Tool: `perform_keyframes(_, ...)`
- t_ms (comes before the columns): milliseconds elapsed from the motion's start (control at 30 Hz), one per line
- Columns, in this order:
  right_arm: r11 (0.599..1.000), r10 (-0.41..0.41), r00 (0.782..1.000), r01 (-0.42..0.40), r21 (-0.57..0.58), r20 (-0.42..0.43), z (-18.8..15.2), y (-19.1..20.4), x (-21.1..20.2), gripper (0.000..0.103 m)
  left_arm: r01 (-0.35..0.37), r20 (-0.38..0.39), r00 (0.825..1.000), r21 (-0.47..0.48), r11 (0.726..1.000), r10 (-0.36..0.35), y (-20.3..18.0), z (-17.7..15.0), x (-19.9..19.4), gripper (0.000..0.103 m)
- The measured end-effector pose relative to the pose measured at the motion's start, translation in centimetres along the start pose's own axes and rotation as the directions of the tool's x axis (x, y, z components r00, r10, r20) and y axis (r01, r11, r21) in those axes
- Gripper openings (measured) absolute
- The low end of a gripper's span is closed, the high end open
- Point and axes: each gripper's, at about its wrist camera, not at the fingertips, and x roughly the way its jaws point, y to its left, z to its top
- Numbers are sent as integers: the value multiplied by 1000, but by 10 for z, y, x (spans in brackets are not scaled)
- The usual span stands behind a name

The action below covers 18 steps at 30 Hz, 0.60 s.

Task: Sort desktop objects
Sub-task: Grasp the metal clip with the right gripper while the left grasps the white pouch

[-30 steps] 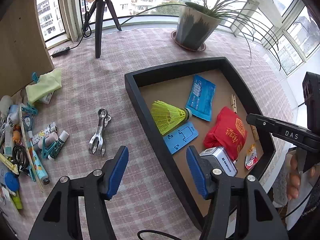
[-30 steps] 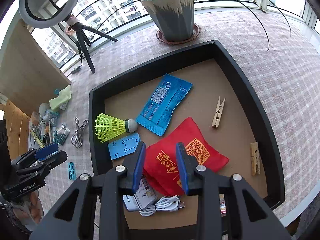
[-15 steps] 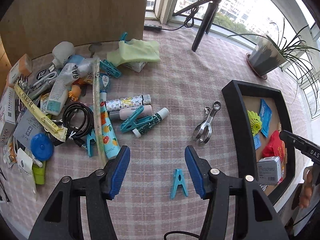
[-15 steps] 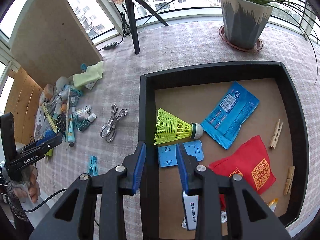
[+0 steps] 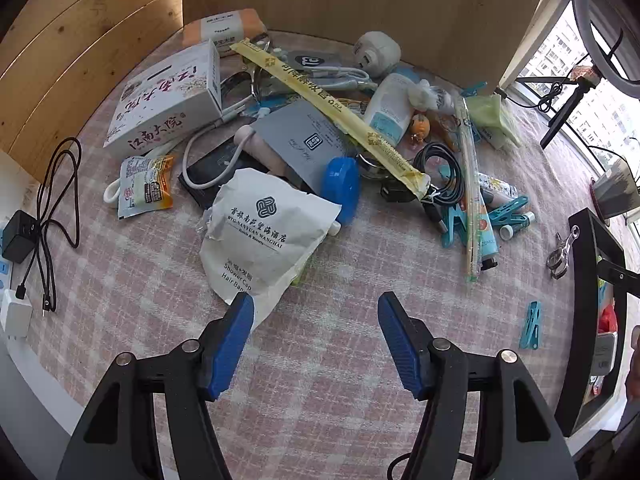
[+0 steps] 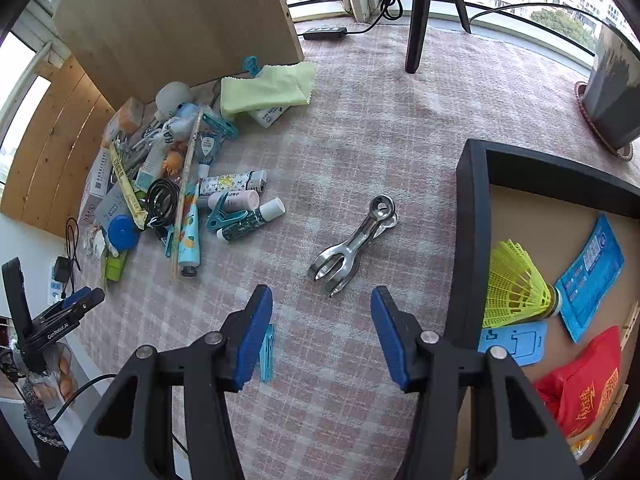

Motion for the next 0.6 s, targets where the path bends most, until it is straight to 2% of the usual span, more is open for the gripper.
perform_keyframes(100,1000,-15,1000,15,17,-28,3,0,16,51,-15,-21,1000,-7,1000,15,11,-8,10,62)
perform_keyframes(167,999,-30,999,31,31,-40,5,-1,25,51,-47,-7,999,-4,999,47,13,-6,14,62)
perform_keyframes(300,997,-43,997,46,55,-58,11,-5,36,51,-63,12,998,-24,998,63,12,7,22,63)
perform_keyframes(467,996,-53,996,58,73,-65,16,-11,42,51,-132,0,991,-35,991,132,19,23,40,63)
perform_keyframes(600,994,-56,996,62,85,-71,19,-14,45,51,-93,9,996,-80,992,94,40,31,35,63)
